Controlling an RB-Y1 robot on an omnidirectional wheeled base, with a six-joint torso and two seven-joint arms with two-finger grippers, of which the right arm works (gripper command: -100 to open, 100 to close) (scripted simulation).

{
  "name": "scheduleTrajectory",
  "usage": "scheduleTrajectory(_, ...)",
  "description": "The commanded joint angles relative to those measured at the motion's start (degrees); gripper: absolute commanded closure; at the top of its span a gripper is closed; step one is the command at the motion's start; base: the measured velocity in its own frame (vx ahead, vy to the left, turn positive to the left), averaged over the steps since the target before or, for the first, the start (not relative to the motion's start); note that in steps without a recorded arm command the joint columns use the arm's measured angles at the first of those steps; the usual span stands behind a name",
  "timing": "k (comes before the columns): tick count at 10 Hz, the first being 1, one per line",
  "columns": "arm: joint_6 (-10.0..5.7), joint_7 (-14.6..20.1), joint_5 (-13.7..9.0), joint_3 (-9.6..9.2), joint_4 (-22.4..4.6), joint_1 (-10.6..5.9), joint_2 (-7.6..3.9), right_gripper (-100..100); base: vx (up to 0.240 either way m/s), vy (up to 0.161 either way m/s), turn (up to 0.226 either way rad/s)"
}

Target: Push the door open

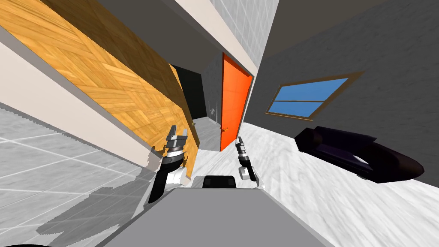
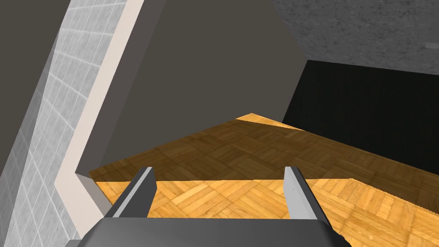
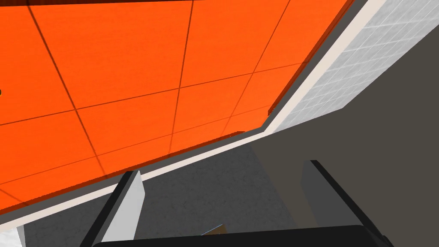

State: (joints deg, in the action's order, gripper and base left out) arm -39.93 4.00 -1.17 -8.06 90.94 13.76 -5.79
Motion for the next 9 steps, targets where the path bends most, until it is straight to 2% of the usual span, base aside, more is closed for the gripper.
scheduleTrajectory(1,0.08,-0.3,0.2,-0.76,-2.2,-0.76,0.08,-100,0.127,-0.169,0.118)
scheduleTrajectory(2,-0.01,-0.4,0.3,-1.07,-3.4,-1.18,0.1,-100,0.119,-0.121,0.072)
scheduleTrajectory(3,-0.19,-0.7,0.5,-1.71,-5.9,-2.01,0.18,-100,0.126,-0.123,0.114)
scheduleTrajectory(9,-0.73,-1.3,0.9,-3.59,-13.2,-4.48,0.55,-100,0.077,-0.092,0.08)
